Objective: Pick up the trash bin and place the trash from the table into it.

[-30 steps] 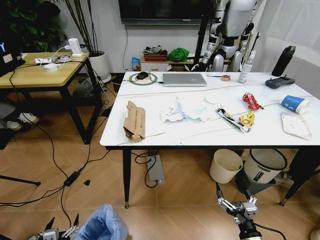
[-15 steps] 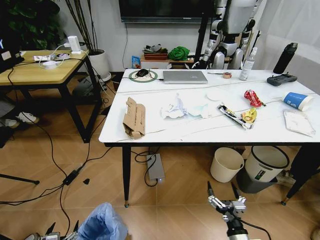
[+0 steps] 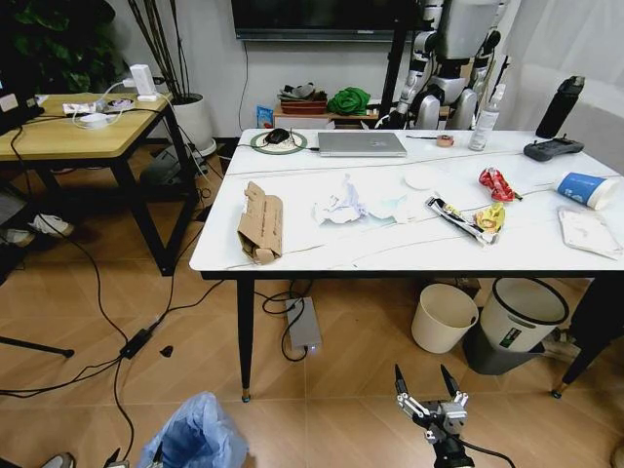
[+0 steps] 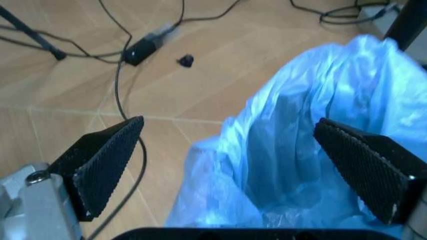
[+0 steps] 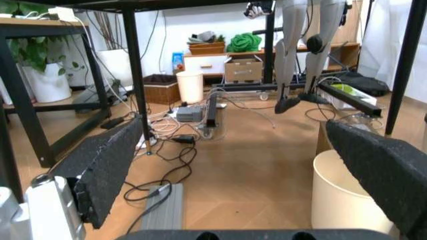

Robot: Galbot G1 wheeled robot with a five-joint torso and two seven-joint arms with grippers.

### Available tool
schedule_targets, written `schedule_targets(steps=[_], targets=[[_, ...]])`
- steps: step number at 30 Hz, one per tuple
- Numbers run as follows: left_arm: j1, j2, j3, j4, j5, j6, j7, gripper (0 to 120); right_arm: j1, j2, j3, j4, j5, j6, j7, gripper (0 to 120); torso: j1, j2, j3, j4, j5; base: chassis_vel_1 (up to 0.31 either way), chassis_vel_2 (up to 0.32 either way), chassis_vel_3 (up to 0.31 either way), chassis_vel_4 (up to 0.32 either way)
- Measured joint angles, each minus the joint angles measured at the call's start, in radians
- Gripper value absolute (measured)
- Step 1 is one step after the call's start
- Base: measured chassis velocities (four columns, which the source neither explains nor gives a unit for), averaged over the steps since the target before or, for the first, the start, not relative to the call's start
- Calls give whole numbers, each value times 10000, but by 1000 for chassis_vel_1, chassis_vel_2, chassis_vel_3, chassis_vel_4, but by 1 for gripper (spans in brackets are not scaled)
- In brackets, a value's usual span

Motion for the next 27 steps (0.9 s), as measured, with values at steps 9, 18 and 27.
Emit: schedule_targets(steps=[9, 18, 27], targets=[[-179, 50, -56, 354, 56, -114, 128, 100, -47, 0, -14, -22, -23, 69, 3, 100, -172, -412, -241, 0, 0, 0, 0, 0, 0], [-10, 233, -244, 215, 168, -451, 392, 100, -81, 0, -4, 37, -23, 76, 6, 100, -322, -795, -475, 0, 1, 0, 0, 0, 0], [63, 243, -286, 154, 159, -607, 494, 100, -140, 0, -20, 100, -45, 99, 7, 100, -469, -1151, -683, 0, 0, 0, 0, 0, 0]])
